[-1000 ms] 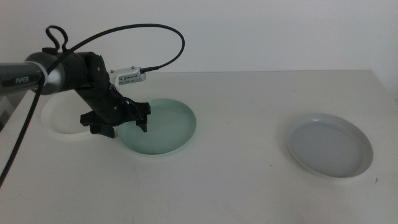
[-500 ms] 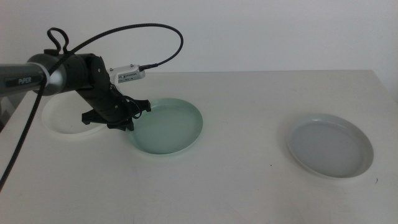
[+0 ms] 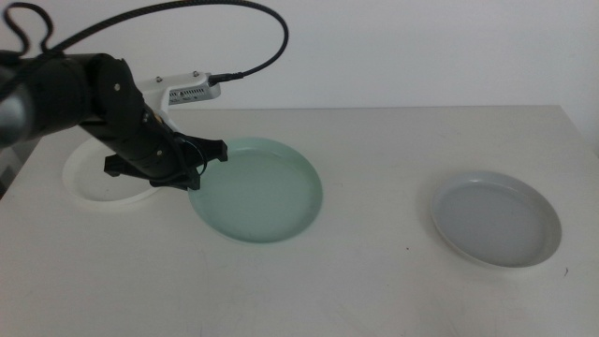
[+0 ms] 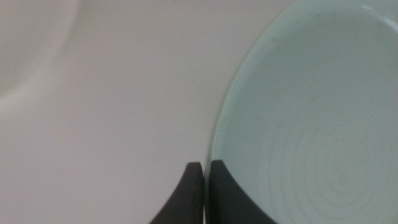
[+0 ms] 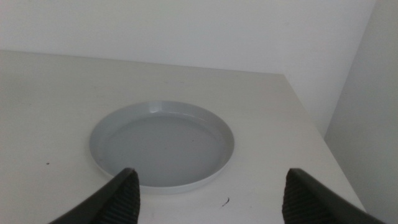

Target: Stack the three bowls on top of each other.

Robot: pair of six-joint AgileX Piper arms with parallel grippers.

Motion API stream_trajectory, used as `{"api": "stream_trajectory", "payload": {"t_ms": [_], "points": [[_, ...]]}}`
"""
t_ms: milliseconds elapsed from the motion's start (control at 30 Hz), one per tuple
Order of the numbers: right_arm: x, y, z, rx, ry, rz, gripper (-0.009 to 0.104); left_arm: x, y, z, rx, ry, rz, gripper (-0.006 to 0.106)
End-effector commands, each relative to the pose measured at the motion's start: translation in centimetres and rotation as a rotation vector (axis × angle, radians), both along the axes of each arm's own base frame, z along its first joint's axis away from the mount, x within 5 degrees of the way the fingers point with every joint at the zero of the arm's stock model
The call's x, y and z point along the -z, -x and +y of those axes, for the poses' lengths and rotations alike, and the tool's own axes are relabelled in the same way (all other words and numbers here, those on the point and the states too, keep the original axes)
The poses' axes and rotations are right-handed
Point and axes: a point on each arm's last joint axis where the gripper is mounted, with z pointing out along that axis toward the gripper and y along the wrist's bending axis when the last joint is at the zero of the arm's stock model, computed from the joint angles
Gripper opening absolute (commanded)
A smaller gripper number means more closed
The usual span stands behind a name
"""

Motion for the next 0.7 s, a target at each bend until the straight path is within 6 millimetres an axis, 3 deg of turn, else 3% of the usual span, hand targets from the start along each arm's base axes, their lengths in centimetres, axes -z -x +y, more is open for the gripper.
{"api": "stream_trajectory", "payload": {"t_ms": [0,133,367,667], "points": [[-0.7,-0.2,-0.2,0.021,0.012,-0.060,0.058,-3.5,1.8,-0.8,-0.003,0.058,-0.109,0.000],[-0.7,-0.2,-0.2,0.021,0.012,-0.060,0.058,-4.5,4.2,-2.4,0.024,0.089,-0.117,0.000],[-0.7,-0.2,-0.2,0.021,0.012,-0.060,0.058,-3.8,5.7,-6.4,0.094,0.125,-0.100,0.000],[-0.7,-0.2,-0.2,0.021,0.012,-0.059,0.058,0.5,4.4,-9.4,0.097,0.136,-0.053,0.000]]}}
